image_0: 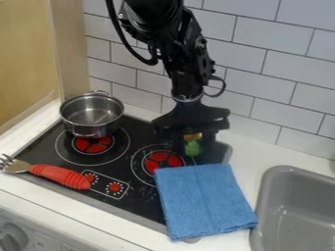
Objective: Put the carrot on the upper right of the burner
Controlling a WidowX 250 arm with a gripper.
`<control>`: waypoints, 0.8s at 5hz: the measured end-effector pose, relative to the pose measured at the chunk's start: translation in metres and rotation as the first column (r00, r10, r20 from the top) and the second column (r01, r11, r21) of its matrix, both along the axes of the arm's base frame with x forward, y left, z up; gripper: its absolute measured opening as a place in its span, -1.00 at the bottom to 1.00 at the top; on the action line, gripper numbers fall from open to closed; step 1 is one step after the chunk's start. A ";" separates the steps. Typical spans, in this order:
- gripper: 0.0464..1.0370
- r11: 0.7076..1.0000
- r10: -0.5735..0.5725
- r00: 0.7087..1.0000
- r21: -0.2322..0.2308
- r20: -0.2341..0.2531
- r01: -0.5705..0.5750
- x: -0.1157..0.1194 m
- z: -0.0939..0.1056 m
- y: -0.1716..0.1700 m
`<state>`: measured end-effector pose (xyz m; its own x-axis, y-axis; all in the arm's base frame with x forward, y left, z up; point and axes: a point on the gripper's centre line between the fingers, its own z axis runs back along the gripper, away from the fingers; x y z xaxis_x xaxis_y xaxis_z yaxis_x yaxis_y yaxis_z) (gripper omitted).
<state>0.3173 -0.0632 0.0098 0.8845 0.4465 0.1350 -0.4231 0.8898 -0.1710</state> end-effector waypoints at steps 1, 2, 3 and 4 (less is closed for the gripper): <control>0.73 1.000 0.006 0.999 0.010 -0.040 -0.006 -0.005 -0.006 0.001; 0.95 1.000 0.008 0.999 0.011 -0.038 -0.008 -0.004 -0.006 0.002; 0.93 1.000 0.004 0.998 0.022 -0.055 -0.003 -0.007 -0.006 0.003; 0.92 1.000 0.006 1.000 0.018 -0.005 -0.006 -0.004 0.012 0.003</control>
<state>0.3138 -0.0598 0.0220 0.8825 0.4494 0.1386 -0.4292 0.8901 -0.1533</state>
